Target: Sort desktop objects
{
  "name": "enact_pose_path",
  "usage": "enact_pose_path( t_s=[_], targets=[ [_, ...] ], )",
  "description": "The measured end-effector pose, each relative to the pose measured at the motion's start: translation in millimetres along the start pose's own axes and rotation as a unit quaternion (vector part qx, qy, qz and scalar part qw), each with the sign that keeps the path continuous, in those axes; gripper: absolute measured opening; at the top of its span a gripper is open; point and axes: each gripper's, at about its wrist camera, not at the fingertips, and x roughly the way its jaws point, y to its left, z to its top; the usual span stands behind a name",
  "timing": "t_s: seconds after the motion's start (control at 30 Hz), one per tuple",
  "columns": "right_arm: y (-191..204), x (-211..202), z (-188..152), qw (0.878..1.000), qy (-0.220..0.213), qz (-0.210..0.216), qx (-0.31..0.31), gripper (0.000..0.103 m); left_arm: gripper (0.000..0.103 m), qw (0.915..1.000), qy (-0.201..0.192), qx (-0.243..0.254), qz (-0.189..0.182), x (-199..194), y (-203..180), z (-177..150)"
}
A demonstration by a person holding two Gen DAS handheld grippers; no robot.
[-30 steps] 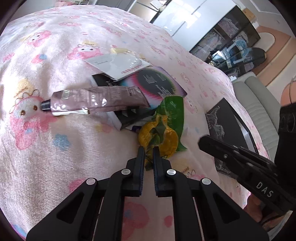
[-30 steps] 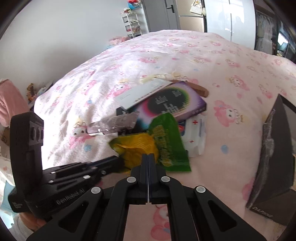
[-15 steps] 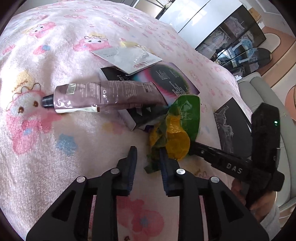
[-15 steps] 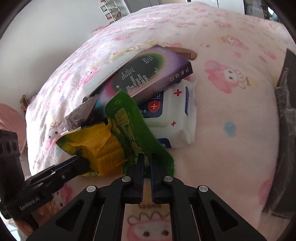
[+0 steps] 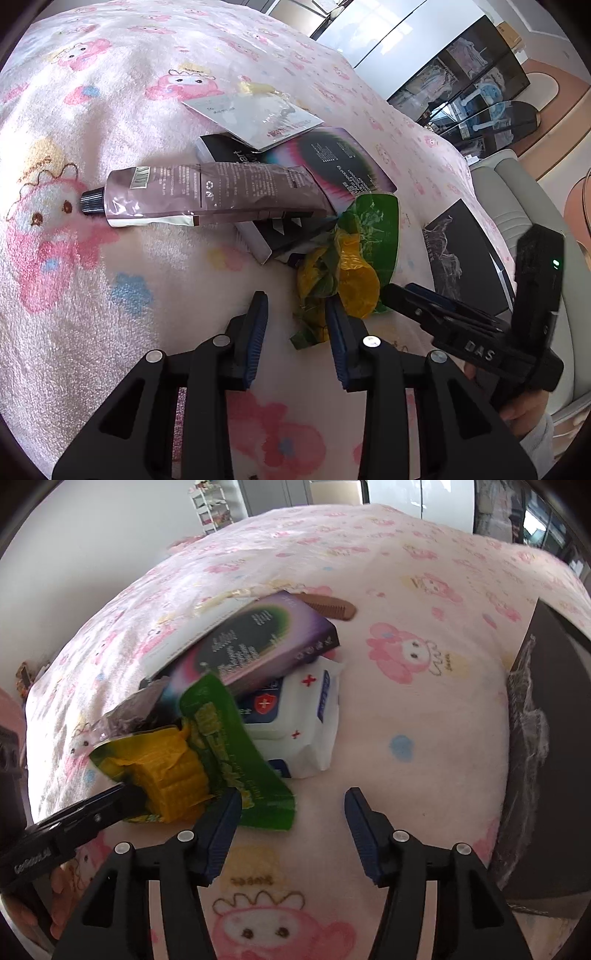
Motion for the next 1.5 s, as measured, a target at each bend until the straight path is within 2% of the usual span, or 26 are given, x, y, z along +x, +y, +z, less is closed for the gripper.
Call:
enact_pose_path(
  t_s=[0.1, 0.13, 0.2, 0.33, 0.5, 0.73, 0.87, 0.97, 1.03, 1.13, 1.17, 1.2, 1.23, 1.3, 1.43, 1.5],
  targets=[
    [-4.2, 15.2, 3.9, 1.000, 0.009, 0.025, 0.009, 0.053, 0.032, 1.0000, 0.001, -0.001, -0.004, 2.4, 1.4, 0.2],
    [-2.0, 17.8, 5.6, 1.000, 0.009, 0.029, 0.006, 0.047, 0.033, 1.0000, 0.001, -0.002, -0.006, 3.2, 1.9, 0.2],
    [2.7, 18.8, 7.0, 1.000, 0.009, 0.017, -0.005, 0.041, 0.037, 0.9999, 0.003, -0.007, -0.010, 5.4, 3.2, 0.9],
    [-3.1, 8.4, 0.9, 1.000, 0.001, 0.021, -0.004, 0.014, 0.038, 0.9999, 0.001, -0.006, -0.010, 7.6, 1.3, 0.9],
    [-5.3, -3.7, -3.0, 0.999, -0.003, 0.033, -0.008, 0.004, 0.038, 0.9999, 0.000, -0.007, -0.009, 7.5, 1.0, 0.3],
    [7.6, -27.3, -10.0, 0.997, -0.006, 0.058, -0.051, 0.004, 0.038, 0.9997, -0.011, -0.021, -0.012, 2.2, 5.9, 2.1],
    [-5.2, -18.6, -6.2, 0.998, 0.004, 0.059, -0.023, 0.006, 0.038, 0.9999, -0.012, -0.006, -0.006, 3.7, 1.6, 1.7],
    [-6.9, -0.2, -3.0, 0.997, 0.025, 0.066, -0.015, 0.016, 0.038, 0.9999, -0.009, -0.002, -0.003, 6.4, 0.9, 1.3],
    [-4.7, 12.0, -2.2, 0.996, 0.040, 0.074, -0.016, 0.030, 0.041, 0.9999, -0.006, -0.008, -0.009, 8.1, 3.4, 1.9],
    [2.0, 14.6, -0.5, 0.996, 0.032, 0.079, -0.019, 0.034, 0.043, 0.9997, -0.007, -0.017, -0.018, 9.2, 6.5, 2.5],
    [4.3, 13.5, -0.4, 0.996, 0.028, 0.081, -0.021, 0.034, 0.042, 0.9996, -0.007, -0.019, -0.021, 9.6, 7.5, 2.7],
    [6.6, 10.2, -1.0, 0.996, 0.023, 0.083, -0.027, 0.029, 0.042, 0.9994, -0.008, -0.022, -0.024, 9.9, 8.5, 2.9],
    [8.8, 6.8, -1.5, 0.996, 0.018, 0.085, -0.032, 0.020, 0.041, 0.9994, -0.009, -0.022, -0.026, 9.2, 8.2, 2.7],
    [11.8, -2.0, -3.7, 0.995, 0.011, 0.095, -0.040, 0.012, 0.032, 0.9991, -0.012, -0.022, -0.033, 7.3, 8.2, 2.7],
    [18.2, -20.9, -9.3, 0.991, 0.009, 0.122, -0.049, 0.011, 0.037, 0.9984, -0.018, -0.028, -0.045, 4.5, 9.4, 3.8],
    [18.3, -22.9, -11.6, 0.993, 0.008, 0.113, -0.045, 0.012, 0.040, 0.9987, -0.016, -0.026, -0.042, 6.2, 8.5, 3.4]
  ],
)
